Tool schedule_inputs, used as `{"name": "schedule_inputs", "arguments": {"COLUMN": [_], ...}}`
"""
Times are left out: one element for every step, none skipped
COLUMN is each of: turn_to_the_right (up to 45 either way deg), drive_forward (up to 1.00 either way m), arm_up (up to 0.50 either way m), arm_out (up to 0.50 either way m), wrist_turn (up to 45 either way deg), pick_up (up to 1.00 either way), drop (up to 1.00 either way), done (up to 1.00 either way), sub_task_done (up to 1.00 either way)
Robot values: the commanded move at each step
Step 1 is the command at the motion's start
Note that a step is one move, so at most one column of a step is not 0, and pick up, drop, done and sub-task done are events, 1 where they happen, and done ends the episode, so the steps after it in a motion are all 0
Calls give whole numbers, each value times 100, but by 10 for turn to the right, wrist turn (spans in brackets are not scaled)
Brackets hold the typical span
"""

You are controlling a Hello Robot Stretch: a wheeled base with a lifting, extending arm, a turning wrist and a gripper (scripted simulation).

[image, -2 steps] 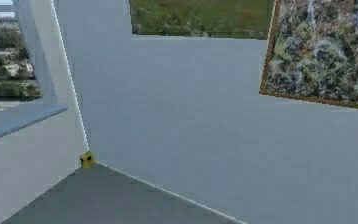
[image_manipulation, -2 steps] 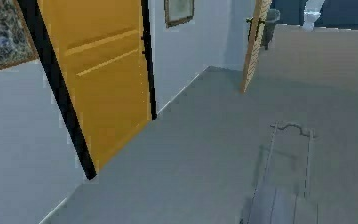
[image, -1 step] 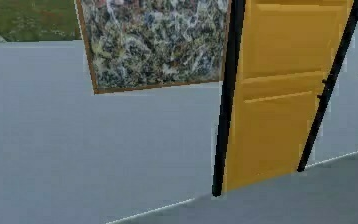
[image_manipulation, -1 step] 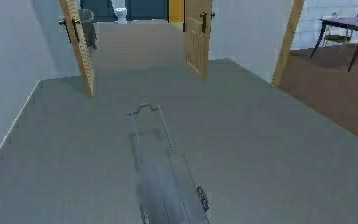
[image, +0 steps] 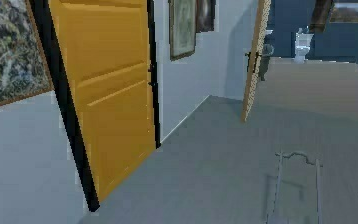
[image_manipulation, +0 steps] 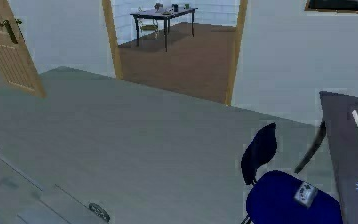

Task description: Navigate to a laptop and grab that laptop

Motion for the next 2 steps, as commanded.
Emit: {"name": "schedule_inputs", "arguments": {"turn_to_the_right": [0, 0], "drive_forward": [65, 50], "arm_up": [0, 0], "arm_out": [0, 0], "wrist_turn": [0, 0], "pick_up": [0, 0], "drop": [0, 0], "done": [0, 0], "sub_task_done": [0, 0]}}
